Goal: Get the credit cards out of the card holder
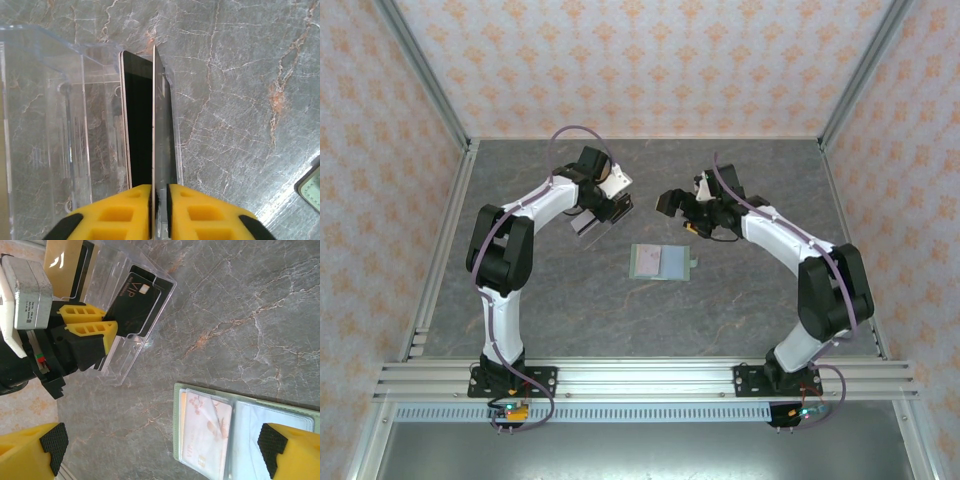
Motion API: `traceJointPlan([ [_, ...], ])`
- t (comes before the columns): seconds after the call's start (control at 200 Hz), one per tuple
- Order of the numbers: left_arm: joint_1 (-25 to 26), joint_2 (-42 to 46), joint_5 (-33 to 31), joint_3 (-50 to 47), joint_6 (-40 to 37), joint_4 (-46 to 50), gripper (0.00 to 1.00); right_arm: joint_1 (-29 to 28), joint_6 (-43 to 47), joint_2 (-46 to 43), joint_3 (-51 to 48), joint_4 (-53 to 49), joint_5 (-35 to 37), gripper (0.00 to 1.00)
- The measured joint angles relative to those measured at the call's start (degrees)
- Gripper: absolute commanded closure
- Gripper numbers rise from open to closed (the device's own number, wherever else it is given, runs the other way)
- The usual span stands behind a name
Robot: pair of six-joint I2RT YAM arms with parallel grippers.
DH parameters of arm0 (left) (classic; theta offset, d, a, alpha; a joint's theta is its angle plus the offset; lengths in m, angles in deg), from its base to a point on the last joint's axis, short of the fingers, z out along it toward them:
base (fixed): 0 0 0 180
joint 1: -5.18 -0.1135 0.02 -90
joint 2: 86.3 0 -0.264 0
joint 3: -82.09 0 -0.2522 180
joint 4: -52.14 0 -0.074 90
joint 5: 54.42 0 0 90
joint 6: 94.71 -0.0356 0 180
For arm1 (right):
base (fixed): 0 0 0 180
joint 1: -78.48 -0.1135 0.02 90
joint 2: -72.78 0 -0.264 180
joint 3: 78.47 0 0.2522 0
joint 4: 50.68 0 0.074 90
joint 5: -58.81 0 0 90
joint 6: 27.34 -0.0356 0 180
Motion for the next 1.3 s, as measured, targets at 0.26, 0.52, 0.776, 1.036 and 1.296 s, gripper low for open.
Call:
traceJointPlan([
  [0.26, -0.44, 0.26, -0.33, 1.79, 4.33, 0.09, 0.59, 0.00, 0.02, 0.52, 0.33, 0.00, -0.15, 0.01],
  [0.52, -0.96, 8.35, 0.11, 0.90, 13.99, -0.70, 0.34, -1.31, 1.64, 0.55, 1.53, -4.55, 3.78, 0.06],
  [0.776, -0.96, 22.86, -5.92, -7.80, 27.32, -5.90, 0.15, -9.49, 3.78, 4.24, 5.99, -11.47, 13.38, 0.19],
  [1.036, -0.96, 30.27, -11.13, -19.65, 38.23, -6.71, 0.00, -14.21, 3.76, 12.02, 6.73, -14.99, 17.22, 0.34],
  [1.296, -0.96, 31.95, -9.11, -23.06, 46.62, -6.47, 0.00, -14.27, 4.33, 15.45, 6.97, -16.33, 20.04, 0.46],
])
